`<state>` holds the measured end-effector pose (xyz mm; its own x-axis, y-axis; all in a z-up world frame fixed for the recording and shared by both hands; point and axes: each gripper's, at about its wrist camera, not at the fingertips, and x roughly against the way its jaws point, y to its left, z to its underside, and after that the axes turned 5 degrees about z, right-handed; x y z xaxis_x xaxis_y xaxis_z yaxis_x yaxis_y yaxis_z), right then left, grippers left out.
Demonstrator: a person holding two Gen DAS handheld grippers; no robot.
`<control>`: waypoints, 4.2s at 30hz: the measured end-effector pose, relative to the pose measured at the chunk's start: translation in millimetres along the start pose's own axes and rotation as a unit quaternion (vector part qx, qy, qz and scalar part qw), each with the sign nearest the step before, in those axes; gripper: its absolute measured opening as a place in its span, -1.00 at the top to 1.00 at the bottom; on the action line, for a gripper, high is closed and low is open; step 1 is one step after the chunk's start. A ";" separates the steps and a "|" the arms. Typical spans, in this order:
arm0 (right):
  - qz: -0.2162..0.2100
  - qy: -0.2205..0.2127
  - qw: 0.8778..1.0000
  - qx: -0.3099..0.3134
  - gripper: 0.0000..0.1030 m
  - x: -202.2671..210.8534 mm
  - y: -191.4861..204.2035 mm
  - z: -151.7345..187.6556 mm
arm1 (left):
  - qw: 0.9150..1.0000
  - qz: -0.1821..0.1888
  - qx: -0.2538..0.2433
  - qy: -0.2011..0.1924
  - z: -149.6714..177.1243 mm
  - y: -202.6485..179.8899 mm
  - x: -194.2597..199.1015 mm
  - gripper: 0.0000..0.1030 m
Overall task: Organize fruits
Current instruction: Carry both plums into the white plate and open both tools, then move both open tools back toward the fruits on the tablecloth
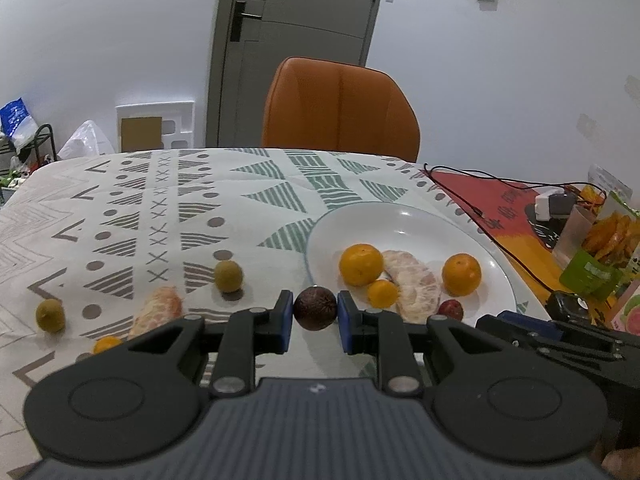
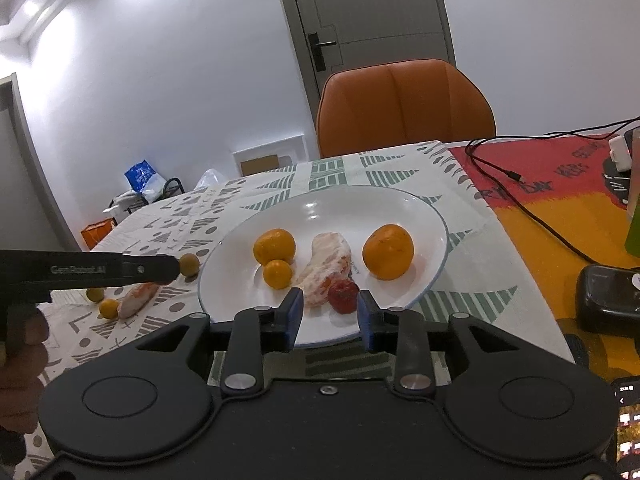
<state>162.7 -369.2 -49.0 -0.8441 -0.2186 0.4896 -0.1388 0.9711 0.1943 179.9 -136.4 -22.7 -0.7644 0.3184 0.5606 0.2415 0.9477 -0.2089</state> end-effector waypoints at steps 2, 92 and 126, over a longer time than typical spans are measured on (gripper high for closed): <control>0.001 -0.001 1.000 -0.001 0.39 1.9 -1.5 -0.6 | 1.000 0.003 -0.005 0.000 -1.3 -4.4 -2.4 0.57; -0.115 -0.002 0.993 0.035 -1.00 -11.4 98.5 5.2 | 0.985 -0.099 0.124 -0.066 20.1 120.0 88.3 -1.00; -0.143 0.081 0.983 0.082 -0.21 -74.1 166.7 4.4 | 0.981 -0.098 0.162 -0.026 27.5 178.7 71.2 -0.31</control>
<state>199.8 -190.6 -56.6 -0.6666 -0.4840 0.5669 -0.4504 0.8675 0.2111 152.1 55.0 -42.1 -0.8092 0.1206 0.5751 -0.1101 0.9303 -0.3500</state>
